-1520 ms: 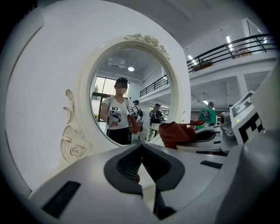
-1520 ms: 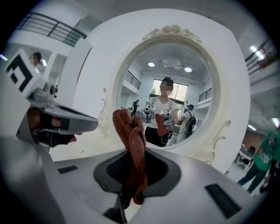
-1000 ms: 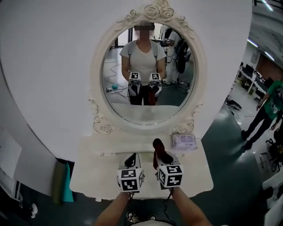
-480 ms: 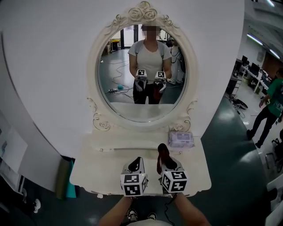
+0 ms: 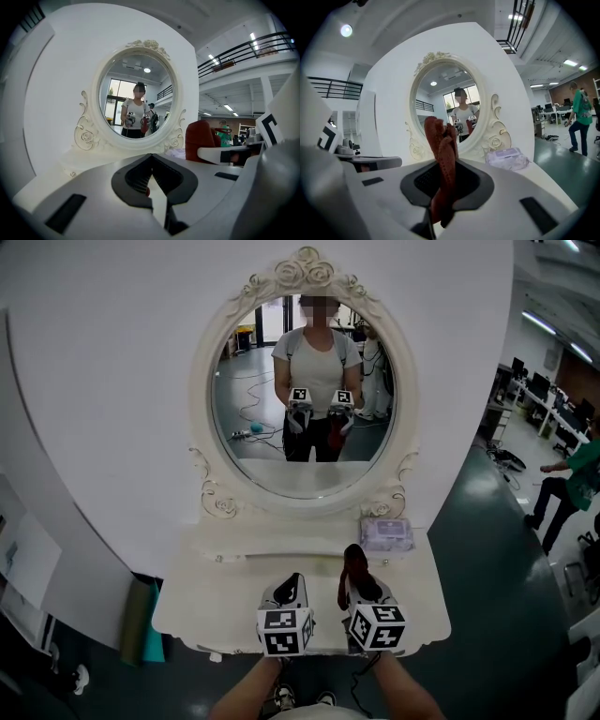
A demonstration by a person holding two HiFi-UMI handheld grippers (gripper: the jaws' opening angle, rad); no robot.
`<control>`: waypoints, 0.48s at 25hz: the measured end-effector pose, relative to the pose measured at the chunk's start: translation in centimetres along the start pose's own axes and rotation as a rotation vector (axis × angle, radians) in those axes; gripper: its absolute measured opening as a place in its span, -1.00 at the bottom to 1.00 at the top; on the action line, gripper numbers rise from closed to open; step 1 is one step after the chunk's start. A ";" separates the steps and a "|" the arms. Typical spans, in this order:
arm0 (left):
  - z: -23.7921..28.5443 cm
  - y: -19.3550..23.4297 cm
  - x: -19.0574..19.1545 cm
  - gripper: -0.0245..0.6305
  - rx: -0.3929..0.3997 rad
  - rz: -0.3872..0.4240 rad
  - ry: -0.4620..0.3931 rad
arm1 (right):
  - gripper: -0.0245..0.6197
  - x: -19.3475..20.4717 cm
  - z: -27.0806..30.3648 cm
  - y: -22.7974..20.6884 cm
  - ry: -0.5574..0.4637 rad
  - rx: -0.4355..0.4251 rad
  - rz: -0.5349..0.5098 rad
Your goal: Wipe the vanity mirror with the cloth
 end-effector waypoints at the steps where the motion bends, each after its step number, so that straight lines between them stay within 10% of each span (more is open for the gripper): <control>1: 0.0 0.1 0.0 -0.89 -0.002 -0.003 -0.001 | -0.72 0.0 0.0 0.1 0.000 0.001 -0.003; 12: 0.0 1.1 -0.3 -0.89 0.001 -0.003 -0.015 | -0.73 -0.6 0.3 1.6 -0.019 -0.003 -0.029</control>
Point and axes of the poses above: the fingertips, and each gripper's own axes: z forward along the fingers, y to its left, x out of its underside, the point moved 1 cm from there along -z, backward along the fingers, and after that the axes turned 7 degrees about z, right-handed, at the moved point
